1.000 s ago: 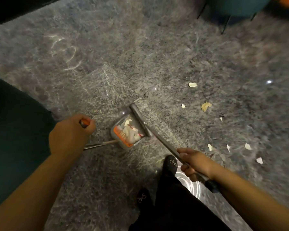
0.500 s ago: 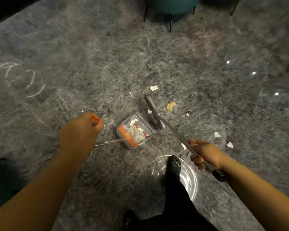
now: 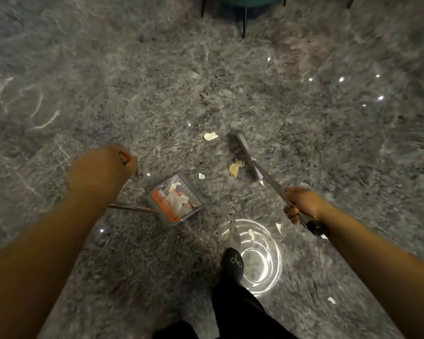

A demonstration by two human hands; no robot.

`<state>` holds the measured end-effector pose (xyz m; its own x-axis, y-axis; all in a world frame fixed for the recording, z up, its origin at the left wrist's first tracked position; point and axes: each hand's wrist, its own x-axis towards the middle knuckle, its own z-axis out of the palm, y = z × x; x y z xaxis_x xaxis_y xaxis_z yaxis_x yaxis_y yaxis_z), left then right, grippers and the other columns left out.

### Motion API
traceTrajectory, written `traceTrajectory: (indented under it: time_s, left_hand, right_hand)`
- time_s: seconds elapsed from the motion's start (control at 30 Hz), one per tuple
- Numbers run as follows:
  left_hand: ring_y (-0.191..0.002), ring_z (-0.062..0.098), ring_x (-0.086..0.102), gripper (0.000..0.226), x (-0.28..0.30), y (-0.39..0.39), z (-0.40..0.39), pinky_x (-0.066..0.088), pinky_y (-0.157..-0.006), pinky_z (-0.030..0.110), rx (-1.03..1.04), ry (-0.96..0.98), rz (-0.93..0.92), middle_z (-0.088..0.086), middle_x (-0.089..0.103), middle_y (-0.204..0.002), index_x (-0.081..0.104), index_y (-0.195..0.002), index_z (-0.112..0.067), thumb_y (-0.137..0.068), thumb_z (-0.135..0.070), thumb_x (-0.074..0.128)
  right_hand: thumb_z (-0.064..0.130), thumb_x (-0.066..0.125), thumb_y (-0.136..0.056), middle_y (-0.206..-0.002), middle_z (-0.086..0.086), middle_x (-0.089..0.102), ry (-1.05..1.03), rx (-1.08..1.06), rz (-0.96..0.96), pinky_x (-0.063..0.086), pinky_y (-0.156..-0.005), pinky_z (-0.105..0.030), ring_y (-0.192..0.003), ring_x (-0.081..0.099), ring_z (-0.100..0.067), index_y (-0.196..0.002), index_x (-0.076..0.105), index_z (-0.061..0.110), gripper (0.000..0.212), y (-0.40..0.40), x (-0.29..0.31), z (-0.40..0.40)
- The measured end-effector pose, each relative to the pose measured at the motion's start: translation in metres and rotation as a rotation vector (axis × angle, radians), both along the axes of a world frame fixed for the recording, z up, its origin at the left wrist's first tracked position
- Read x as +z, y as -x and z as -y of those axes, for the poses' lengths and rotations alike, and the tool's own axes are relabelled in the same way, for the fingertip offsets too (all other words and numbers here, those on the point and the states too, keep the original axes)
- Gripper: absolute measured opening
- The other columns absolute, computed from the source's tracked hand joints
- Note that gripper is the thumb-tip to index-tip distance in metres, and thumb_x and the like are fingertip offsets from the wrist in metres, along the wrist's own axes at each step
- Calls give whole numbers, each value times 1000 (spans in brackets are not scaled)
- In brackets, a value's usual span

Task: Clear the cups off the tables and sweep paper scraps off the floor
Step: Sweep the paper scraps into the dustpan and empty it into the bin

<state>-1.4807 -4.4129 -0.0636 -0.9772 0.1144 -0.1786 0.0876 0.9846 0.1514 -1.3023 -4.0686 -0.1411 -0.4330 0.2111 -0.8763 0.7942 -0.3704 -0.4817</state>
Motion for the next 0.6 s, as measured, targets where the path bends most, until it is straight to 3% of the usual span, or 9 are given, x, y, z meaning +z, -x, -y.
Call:
traceTrajectory:
  time_s: [0.3, 0.43, 0.53, 0.6]
  left_hand:
    - [-68, 29, 51, 30, -10, 55, -26, 40, -64, 34, -17, 53, -16, 7, 54, -71, 70, -97, -18, -87, -46, 66]
    - [-66, 25, 46, 27, -12, 59, -16, 40, -63, 34, -13, 94, -44, 1, 47, -66, 67, -91, -22, -88, -49, 64]
    - [-65, 25, 45, 28, -12, 60, -14, 37, -60, 31, -24, 51, -54, 2, 46, -66, 68, -94, -16, -88, -43, 65]
    - [-64, 24, 44, 29, -13, 59, -16, 32, -57, 30, -47, 45, -61, 1, 45, -65, 69, -94, -13, -89, -41, 65]
  right_hand:
    - [8, 23, -102, -61, -5, 34, -110, 147, 112, 32, -30, -16, -26, 33, -8, -87, 42, 12, 25, 69, -46, -40]
    - [12, 25, -101, -54, -6, 39, -90, 246, 214, 34, -33, -17, -26, 36, -11, -87, 43, 11, 23, 75, -57, -23]
    - [4, 23, -99, -51, -8, 40, -93, 353, 193, 36, -35, -20, -27, 37, -13, -101, 46, 6, 23, 67, -63, 3]
    - [7, 21, -99, -53, -8, 40, -66, 387, 192, 36, -38, -21, -29, 36, -12, -99, 45, 8, 24, 62, -62, 23]
